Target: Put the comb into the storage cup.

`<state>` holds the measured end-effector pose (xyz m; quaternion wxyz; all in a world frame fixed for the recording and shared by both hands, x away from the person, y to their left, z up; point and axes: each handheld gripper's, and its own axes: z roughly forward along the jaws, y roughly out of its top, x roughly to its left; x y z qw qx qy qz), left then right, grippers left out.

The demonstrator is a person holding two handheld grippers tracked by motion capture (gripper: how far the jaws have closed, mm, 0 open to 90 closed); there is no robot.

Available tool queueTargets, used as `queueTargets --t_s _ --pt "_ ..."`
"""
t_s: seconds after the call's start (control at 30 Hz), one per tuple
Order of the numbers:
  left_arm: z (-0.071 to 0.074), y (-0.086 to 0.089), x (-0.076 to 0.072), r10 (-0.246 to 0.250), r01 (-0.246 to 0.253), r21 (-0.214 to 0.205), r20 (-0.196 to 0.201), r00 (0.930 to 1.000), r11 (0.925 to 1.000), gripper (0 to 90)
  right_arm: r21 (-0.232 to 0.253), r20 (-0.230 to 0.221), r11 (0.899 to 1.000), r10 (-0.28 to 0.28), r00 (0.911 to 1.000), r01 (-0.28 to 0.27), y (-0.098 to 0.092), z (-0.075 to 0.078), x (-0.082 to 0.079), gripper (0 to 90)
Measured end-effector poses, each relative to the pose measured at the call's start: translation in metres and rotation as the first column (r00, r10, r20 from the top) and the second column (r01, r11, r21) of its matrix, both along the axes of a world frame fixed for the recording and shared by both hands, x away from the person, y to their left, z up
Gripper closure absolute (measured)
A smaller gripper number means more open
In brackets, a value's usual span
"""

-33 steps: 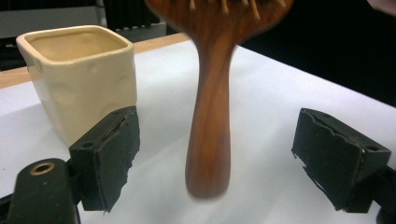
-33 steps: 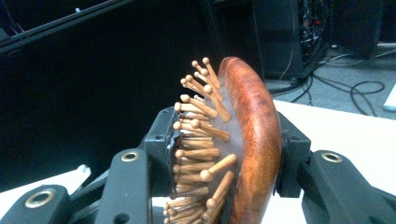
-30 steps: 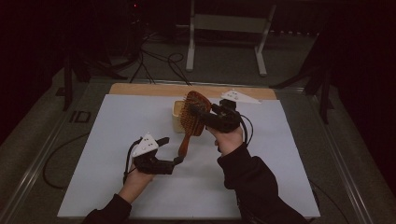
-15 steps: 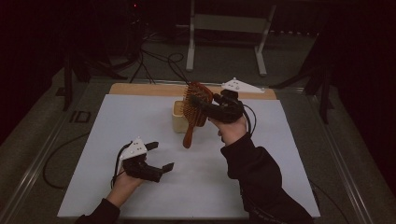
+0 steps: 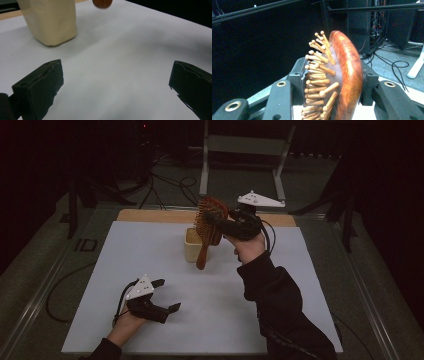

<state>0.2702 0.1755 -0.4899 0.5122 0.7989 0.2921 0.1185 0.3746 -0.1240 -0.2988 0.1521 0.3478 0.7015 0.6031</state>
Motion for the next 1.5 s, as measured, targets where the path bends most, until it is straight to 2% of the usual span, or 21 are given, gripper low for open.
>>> queueTargets --t_s 0.13,0.4,0.47,0.53,0.57,0.67,1.03,1.23,1.3,1.5 --pt "-0.001 0.009 -0.003 0.0 0.0 0.001 0.009 1.0 1.0 0.0 0.007 0.005 1.0 -0.001 1.0 0.001 0.001 0.004 0.003 51.5" --pt "-0.006 0.03 -0.01 0.01 -0.01 0.008 -0.01 0.9999 0.9999 0.0 0.014 0.004 1.0 -0.013 0.9999 0.013 0.002 0.009 0.015 51.4" --pt "-0.007 0.033 -0.01 0.008 -0.008 0.019 -0.02 0.9998 0.9998 0.0 0.013 0.004 1.0 -0.018 0.9998 0.018 0.002 0.01 0.018 51.4" --pt "-0.009 0.036 -0.011 0.013 -0.012 0.043 -0.012 0.9998 0.999 0.0 0.024 0.003 0.999 -0.026 0.9996 0.026 0.002 0.012 0.021 51.4" --pt "-0.01 0.038 -0.011 0.011 -0.011 0.041 -0.013 0.9999 0.9991 0.0 0.027 0.006 0.999 -0.025 0.9997 0.024 0.002 0.013 0.023 51.4" --pt "-0.013 0.041 -0.013 0.0 0.001 0.04 -0.025 0.9997 0.9992 0.0 0.037 0.008 0.999 -0.032 0.9994 0.032 0.003 0.017 0.029 51.4" --pt "-0.016 0.046 -0.017 -0.005 0.006 0.029 -0.01 0.9999 0.9996 0.0 0.039 0.034 0.997 -0.069 0.997 0.068 0.01 0.031 0.054 51.4" --pt "-0.015 0.047 -0.018 -0.001 0.001 0.02 0.002 1.0 0.9998 0.0 0.012 0.03 0.995 -0.095 0.995 0.094 0.019 0.025 0.07 51.4" --pt "-0.016 0.048 -0.018 0.0 0.0 0.032 0.002 1.0 0.9995 0.0 0.004 0.024 0.995 -0.104 0.9943 0.104 0.022 0.02 0.075 51.4" --pt "-0.015 0.049 -0.019 -0.003 0.003 0.018 0.004 1.0 0.9998 0.0 0.0 0.003 0.993 -0.115 0.9933 0.115 0.028 0.005 0.088 51.3"
